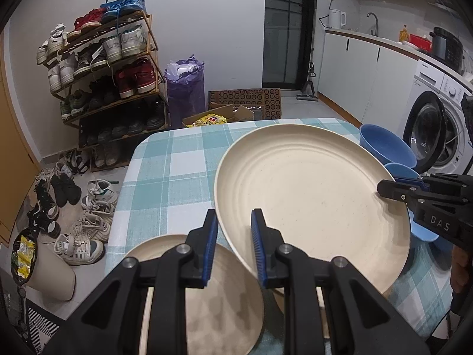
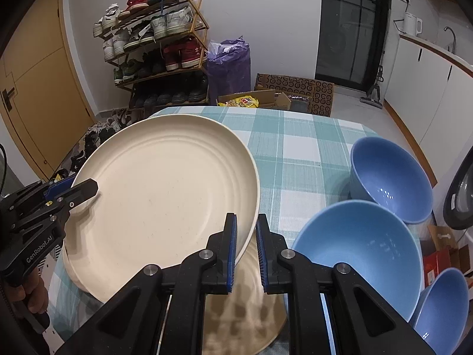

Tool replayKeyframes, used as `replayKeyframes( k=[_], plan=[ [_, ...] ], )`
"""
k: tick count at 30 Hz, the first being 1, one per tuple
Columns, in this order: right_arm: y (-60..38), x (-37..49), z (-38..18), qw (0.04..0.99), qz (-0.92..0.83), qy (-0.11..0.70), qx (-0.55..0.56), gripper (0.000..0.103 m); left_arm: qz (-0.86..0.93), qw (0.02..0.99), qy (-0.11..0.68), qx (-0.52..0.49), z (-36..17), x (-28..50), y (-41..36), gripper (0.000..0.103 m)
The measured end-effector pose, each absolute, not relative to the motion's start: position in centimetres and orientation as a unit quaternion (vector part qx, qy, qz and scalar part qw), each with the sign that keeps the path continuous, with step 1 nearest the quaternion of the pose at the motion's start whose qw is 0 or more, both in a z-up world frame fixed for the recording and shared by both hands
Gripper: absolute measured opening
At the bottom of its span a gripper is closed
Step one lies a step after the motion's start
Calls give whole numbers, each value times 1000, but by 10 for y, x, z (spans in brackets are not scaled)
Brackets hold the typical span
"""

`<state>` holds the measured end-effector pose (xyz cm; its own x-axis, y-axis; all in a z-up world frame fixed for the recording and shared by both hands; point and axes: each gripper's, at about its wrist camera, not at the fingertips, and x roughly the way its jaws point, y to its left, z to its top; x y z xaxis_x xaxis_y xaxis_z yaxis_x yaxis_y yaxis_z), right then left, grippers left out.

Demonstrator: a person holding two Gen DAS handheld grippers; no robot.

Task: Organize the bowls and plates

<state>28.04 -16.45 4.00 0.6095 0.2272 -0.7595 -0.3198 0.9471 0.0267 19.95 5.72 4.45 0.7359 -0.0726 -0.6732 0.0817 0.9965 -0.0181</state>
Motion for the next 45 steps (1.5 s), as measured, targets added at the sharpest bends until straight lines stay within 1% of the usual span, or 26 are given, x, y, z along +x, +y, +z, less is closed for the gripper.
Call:
replayKeyframes(
  k=[21,33,45],
  plan=[
    [-189,235,-1,892,138,429,-44,13,-56,922,383,13,5,169,36,21],
    [-199,220,-23,890,124,436,-42,13,-60,917,393,33,-15,169,26,21],
    [-196,217,-35,892,99,436,-68,13,-64,911,404,50,-28,174,17,21]
  ],
)
